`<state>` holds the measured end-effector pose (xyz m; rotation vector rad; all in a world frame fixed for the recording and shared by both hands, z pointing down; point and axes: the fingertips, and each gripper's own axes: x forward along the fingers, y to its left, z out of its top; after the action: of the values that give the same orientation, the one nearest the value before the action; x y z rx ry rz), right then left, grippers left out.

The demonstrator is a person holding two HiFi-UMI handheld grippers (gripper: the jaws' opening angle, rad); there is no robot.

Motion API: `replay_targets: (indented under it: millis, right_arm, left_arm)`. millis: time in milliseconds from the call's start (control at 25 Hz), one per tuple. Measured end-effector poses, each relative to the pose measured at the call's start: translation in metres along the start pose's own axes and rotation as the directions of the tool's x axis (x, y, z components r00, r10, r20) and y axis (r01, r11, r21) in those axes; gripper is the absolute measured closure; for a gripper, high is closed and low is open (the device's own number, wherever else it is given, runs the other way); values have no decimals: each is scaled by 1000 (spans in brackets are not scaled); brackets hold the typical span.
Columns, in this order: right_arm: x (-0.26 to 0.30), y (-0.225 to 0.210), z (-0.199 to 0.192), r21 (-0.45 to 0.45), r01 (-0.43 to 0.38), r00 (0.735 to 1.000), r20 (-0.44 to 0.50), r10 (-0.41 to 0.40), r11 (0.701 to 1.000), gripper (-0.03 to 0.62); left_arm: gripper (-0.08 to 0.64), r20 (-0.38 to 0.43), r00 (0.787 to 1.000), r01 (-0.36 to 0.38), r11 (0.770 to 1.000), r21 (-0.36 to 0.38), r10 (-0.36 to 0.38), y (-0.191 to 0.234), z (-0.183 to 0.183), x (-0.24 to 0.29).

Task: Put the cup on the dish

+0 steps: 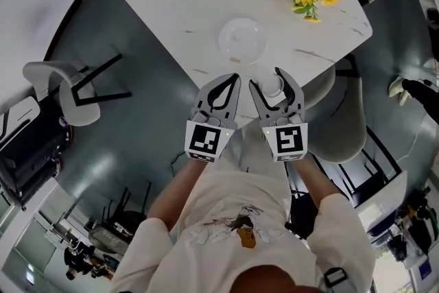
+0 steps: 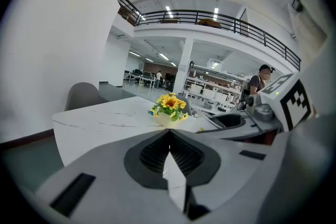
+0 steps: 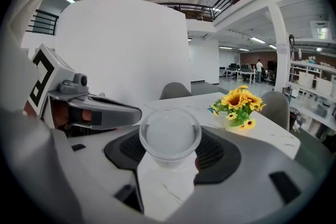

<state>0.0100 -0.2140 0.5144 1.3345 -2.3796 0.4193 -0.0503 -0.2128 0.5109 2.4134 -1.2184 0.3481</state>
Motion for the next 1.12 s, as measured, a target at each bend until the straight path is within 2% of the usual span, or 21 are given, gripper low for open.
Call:
replay_targets:
  millis: [160,280,480,640,840,1120]
  right_arm:
    - [9,-3,-13,18,14,1000,-14,-14,1000,325]
    - [16,-7,-16,18,33,999,-9,-33,999,325]
    - [31,-11,-34,17,40,999,-31,-39,999,325]
    - [45,-19,-46,12,56,998,-41,-55,998,325]
    - [60,-22,-55,2,66,996,-54,-66,998,325]
    - [70,-23,-71,-13,74,995,-73,-74,997,325]
  left_arm:
    - [557,-9,1000,-14,1000,-17,14,11,-15,9]
    - [558,-9,1000,-3,1000,-10,3,16,-22,18]
    - [558,-19,1000,-24,1000,-4,24,25,-36,29]
    - [557,-19,1000,-12,1000,19,12,31,-42,39]
    - [558,-35,999,21,1000,4,-20,35,-56,48]
    - [558,-36,999,30,1000,-8,-30,37,-72,55]
